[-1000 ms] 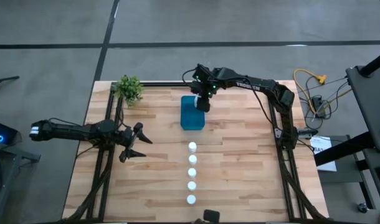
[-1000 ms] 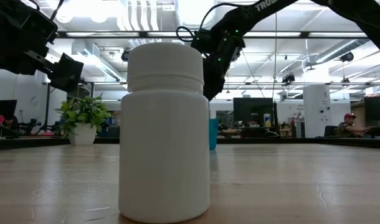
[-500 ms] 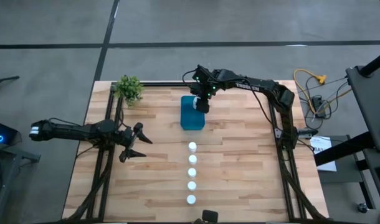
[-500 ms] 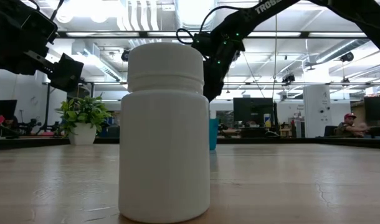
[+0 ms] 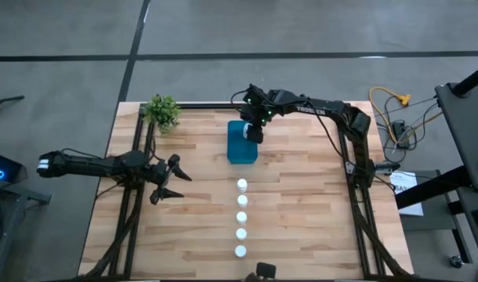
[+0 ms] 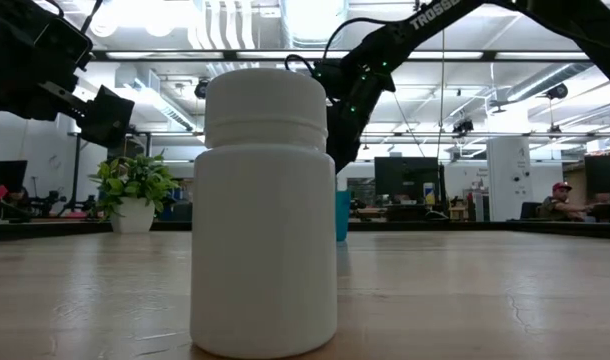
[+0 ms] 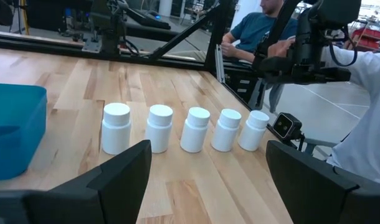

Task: Pick and place pill bottles into a basket
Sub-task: Put the white pill bottle into the blue bin

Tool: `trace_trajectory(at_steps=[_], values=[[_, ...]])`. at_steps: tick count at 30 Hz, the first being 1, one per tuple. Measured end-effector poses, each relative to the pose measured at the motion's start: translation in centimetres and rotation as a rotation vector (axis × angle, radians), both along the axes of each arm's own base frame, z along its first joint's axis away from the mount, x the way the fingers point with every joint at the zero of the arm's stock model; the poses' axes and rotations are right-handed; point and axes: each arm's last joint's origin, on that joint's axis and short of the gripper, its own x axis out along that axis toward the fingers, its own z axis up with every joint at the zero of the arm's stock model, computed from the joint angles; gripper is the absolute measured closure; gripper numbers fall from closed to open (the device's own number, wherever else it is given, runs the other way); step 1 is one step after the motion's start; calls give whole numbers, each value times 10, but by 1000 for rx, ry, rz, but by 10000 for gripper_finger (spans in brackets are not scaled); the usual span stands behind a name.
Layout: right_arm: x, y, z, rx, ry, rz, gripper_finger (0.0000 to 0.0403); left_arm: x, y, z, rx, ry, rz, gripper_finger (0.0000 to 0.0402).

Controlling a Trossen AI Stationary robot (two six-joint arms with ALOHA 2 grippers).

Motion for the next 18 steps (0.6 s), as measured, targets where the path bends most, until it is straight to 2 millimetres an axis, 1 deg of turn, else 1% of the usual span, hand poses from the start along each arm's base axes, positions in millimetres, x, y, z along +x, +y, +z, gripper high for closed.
trace_trajectory(at_steps=[7, 15, 18], values=[[-6, -2, -13, 15, 26, -14, 256, 0, 0, 0, 0, -1, 0, 102], [-6, -5, -13, 6, 8, -18, 256, 0, 0, 0, 0, -1, 0, 102], [-4, -7, -18, 19, 10, -21, 256, 0, 0, 0, 0, -1, 0, 102]])
